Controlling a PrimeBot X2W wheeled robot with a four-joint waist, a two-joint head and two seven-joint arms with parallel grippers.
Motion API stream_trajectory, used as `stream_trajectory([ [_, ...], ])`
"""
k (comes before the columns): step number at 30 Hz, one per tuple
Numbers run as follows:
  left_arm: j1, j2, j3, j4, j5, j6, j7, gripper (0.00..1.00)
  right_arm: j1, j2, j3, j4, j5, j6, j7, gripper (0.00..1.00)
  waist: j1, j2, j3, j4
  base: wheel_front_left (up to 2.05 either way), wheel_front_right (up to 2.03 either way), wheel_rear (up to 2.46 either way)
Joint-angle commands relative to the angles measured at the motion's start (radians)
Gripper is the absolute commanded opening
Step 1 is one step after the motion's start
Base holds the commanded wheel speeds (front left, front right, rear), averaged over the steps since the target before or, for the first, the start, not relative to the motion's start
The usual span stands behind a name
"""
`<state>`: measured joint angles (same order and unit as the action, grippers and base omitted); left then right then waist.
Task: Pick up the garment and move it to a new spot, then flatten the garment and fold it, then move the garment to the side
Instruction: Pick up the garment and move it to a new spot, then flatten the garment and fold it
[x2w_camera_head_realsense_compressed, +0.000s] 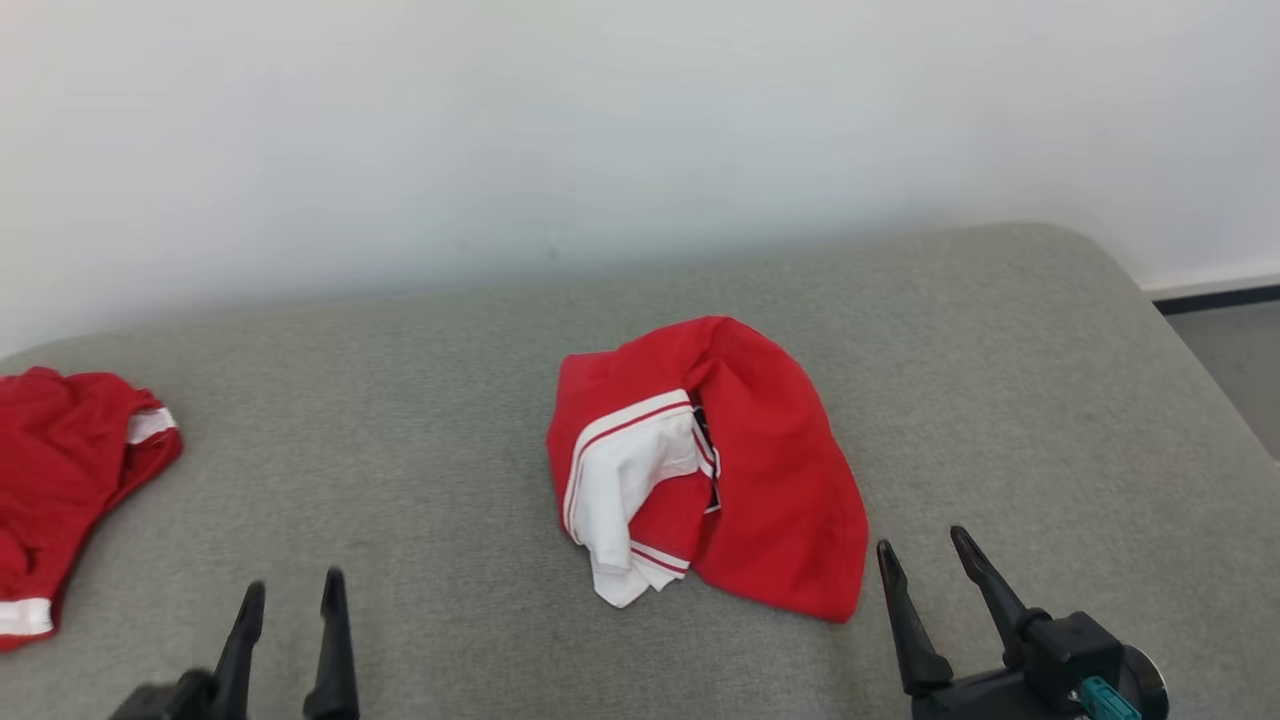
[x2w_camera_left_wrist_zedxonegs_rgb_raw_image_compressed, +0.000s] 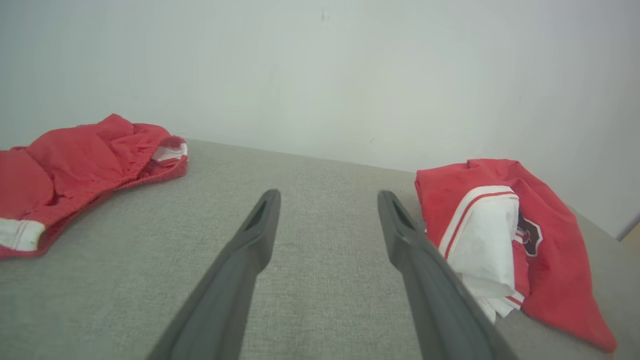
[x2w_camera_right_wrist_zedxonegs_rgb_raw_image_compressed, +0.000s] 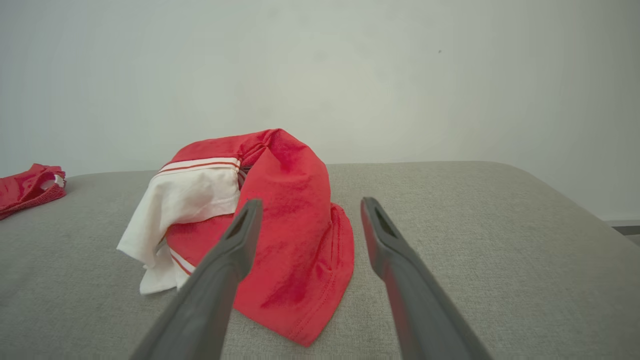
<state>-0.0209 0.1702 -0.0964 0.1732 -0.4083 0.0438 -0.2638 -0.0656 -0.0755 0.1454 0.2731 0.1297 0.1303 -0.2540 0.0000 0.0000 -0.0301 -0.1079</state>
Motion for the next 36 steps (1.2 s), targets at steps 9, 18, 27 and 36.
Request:
stream_trajectory([
  [9,0.158,-0.019,0.059,-0.073,0.055,-0.028,-0.001,1.00,0.028,-0.015,-0.028,0.059,0.013,0.001,0.003,1.00,0.0000,0.0000,-0.045,0.046,0.00,0.00,0.00],
  [18,0.196,-0.045,0.100,-0.082,0.090,-0.052,-0.001,1.00,0.034,-0.007,-0.027,0.082,0.014,0.001,0.001,1.00,0.0000,0.0000,-0.057,0.045,0.00,0.00,0.00],
  [27,0.195,-0.063,0.114,-0.078,0.101,-0.072,-0.001,1.00,0.027,-0.006,-0.022,0.085,0.014,0.001,-0.002,1.00,0.0000,0.0000,-0.055,0.046,0.00,0.00,0.00],
  [36,0.191,-0.079,0.121,-0.080,0.117,-0.092,-0.001,1.00,-0.043,0.003,0.001,0.079,0.046,0.001,0.021,1.00,0.0000,0.0000,-0.043,0.063,0.00,0.00,0.00],
])
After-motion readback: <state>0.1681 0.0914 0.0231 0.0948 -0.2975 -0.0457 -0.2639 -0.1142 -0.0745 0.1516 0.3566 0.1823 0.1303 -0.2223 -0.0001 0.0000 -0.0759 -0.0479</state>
